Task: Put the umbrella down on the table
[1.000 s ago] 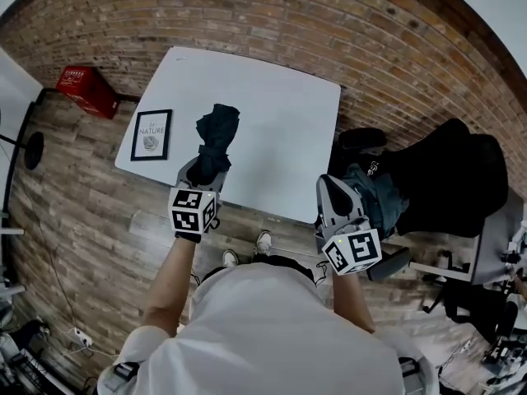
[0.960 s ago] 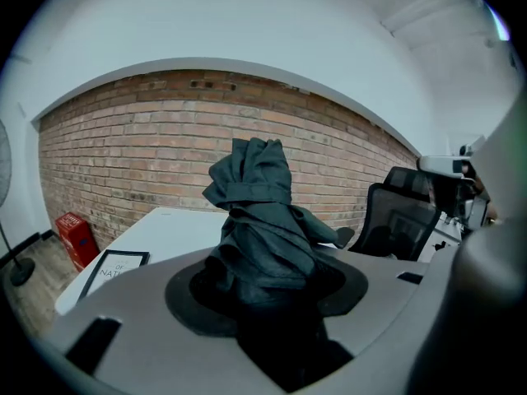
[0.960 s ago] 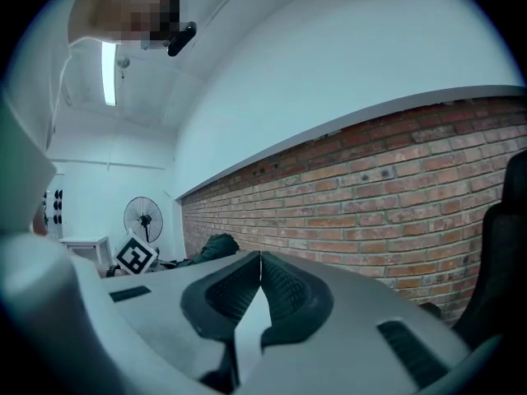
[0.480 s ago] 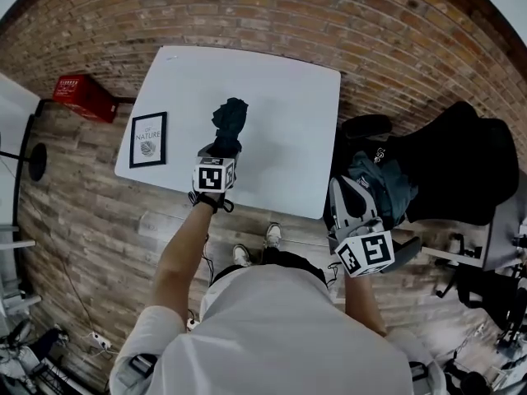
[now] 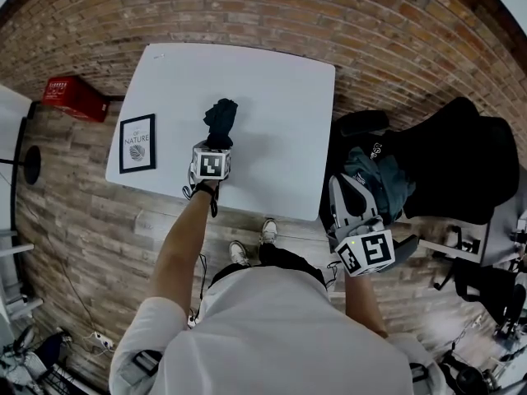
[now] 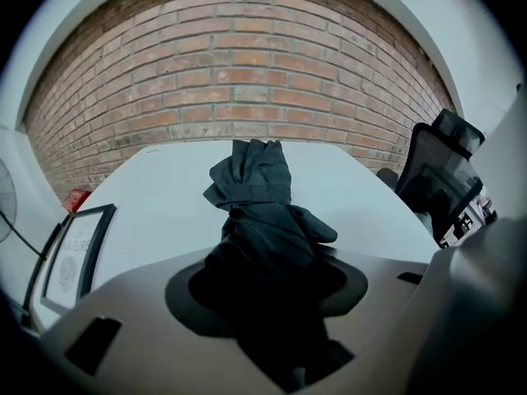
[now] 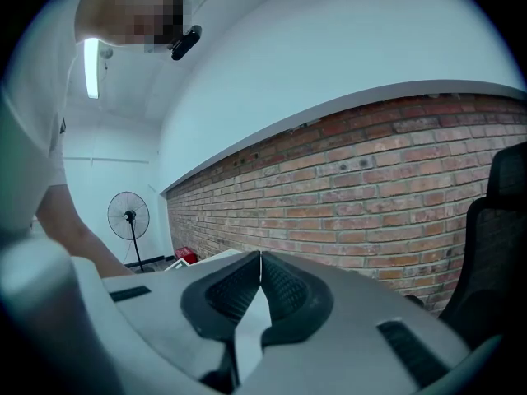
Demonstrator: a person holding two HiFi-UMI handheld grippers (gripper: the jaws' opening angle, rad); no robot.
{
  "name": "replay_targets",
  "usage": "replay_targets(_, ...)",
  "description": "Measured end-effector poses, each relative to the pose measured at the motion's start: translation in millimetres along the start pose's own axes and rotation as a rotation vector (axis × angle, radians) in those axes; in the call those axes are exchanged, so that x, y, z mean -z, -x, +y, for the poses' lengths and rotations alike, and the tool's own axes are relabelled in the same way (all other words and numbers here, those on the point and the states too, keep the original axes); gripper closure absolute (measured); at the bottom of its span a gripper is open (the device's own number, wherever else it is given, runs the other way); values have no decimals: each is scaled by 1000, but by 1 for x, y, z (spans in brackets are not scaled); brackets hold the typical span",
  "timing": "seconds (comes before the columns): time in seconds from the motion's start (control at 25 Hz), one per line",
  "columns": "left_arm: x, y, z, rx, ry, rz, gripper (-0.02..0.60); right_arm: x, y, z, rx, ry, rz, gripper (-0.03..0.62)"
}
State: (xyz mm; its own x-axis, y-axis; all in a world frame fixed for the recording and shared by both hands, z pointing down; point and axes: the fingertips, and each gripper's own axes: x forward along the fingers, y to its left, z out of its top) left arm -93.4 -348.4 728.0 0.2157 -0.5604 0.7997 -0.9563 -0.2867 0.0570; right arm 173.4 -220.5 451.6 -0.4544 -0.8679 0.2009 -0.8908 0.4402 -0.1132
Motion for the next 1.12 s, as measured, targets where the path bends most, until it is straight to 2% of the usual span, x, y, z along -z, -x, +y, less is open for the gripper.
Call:
replay_targets(0.32,1,-25,-2,8,87,38,344,4,-11,-15,5,-11,12,576)
replay_targets(0.52,2,-35,-8,54,69,82,318,13,-12,-25,11,-31,24,576)
replay_targets(0.72,1,-39,-8,19,5,83,290,14,-20,-30,-2,-43,19,576)
replay_targets(1.0,0,-38,4,-23,52,63,197,17,-22,-34,-10,-66,7,576)
replay_targets(1.12,-8,-26,2,-20,58,28,186,17,-20,-35,-19,-78,1,576)
